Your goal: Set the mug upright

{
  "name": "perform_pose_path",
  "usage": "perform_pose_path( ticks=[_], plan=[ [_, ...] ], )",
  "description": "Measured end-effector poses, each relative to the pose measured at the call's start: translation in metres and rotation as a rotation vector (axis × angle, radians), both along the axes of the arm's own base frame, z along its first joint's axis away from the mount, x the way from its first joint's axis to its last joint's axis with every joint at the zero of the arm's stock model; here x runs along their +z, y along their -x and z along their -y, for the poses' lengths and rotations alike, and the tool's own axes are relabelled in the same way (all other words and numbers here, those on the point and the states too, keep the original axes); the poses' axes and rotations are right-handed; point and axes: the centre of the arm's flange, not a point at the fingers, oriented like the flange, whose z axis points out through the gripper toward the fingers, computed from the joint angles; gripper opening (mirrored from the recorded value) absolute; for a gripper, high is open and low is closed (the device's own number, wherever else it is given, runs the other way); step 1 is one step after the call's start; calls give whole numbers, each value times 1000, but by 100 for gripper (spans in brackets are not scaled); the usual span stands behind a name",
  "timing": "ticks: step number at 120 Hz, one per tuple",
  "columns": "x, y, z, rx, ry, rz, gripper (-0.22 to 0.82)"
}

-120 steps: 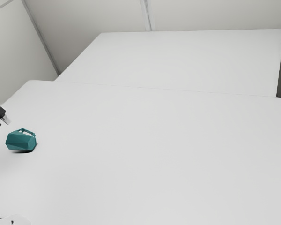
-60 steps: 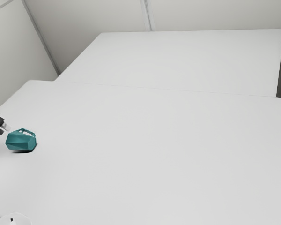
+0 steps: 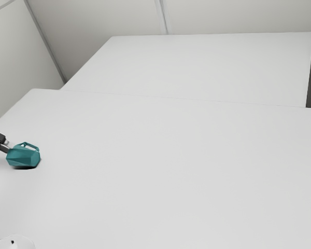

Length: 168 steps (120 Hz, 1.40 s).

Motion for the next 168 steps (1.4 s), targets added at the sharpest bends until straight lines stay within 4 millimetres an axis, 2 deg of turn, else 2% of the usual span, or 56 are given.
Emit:
perform_pose_path(
  ticks=[24, 32, 64, 112, 128, 150, 168],
  plan=[
    [-13, 2, 6, 0, 90, 17, 60],
    [-14, 4, 6, 1, 108, 23, 57],
    [-21, 12, 15, -9, 194, 24, 31],
    [-17, 16, 21, -33, 251, 33, -4],
    [-13, 14, 23, -42, 255, 40, -11],
    [0, 9, 29, -52, 251, 62, -16],
    [25, 4, 44, -61, 198, 73, -17]
  ],
)
